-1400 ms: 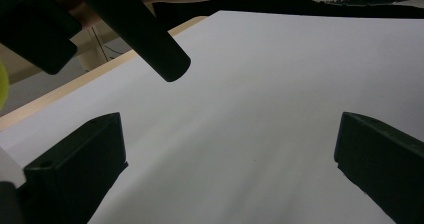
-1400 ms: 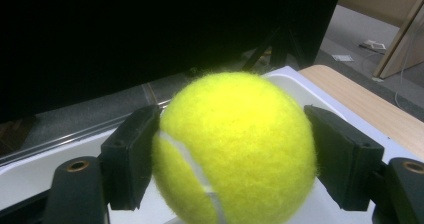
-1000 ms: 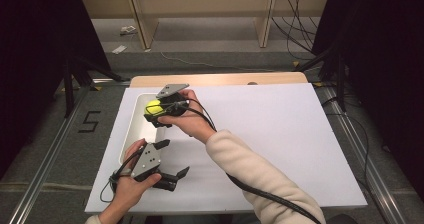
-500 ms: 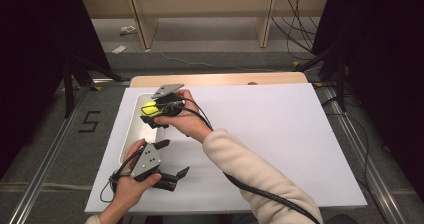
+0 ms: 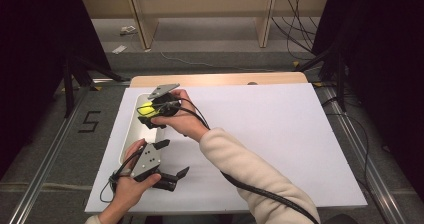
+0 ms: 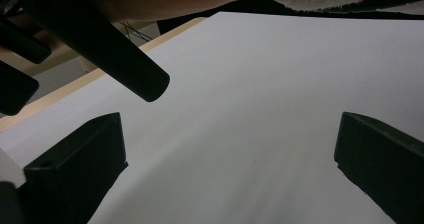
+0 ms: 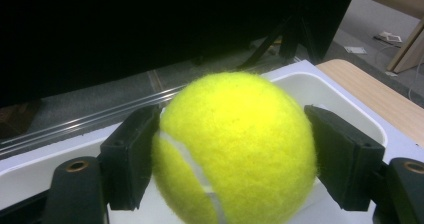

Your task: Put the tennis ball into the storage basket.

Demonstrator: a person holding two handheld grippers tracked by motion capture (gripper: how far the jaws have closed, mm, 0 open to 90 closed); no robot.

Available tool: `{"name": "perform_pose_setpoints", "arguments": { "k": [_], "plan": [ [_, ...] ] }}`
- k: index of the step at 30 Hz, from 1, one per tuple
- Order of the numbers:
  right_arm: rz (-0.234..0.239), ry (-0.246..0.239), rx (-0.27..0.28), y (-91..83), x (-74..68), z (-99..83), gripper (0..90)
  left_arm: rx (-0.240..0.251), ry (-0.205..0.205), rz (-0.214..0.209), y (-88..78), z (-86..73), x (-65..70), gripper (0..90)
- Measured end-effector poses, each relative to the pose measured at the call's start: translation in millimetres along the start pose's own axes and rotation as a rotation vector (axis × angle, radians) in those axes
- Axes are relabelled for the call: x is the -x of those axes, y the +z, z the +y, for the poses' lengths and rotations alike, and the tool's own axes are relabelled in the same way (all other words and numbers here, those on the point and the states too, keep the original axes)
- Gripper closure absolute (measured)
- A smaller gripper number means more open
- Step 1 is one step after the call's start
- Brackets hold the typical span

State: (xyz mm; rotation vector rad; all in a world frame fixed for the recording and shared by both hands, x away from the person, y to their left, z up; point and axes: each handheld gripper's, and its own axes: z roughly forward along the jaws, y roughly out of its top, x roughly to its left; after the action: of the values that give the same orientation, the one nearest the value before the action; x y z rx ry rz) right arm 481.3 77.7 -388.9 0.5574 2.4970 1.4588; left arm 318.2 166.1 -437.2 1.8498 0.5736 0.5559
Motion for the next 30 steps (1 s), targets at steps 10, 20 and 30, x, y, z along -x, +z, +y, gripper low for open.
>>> {"name": "perform_pose_setpoints", "arguments": {
  "k": [10,20,30],
  "plan": [
    [0.004,0.0,-0.015,6.6,0.2,-0.4,26.2,0.001,0.002,0.0,-0.7,0.3,0.5,0.0],
    [0.015,-0.007,-0.044,14.2,-0.7,2.3,26.1,0.0,0.008,-0.003,-0.3,0.3,0.7,0.0],
    [0.017,-0.004,-0.055,19.6,-2.6,2.9,26.1,-0.003,0.01,-0.006,0.2,0.0,1.0,0.0]
  ]
}}
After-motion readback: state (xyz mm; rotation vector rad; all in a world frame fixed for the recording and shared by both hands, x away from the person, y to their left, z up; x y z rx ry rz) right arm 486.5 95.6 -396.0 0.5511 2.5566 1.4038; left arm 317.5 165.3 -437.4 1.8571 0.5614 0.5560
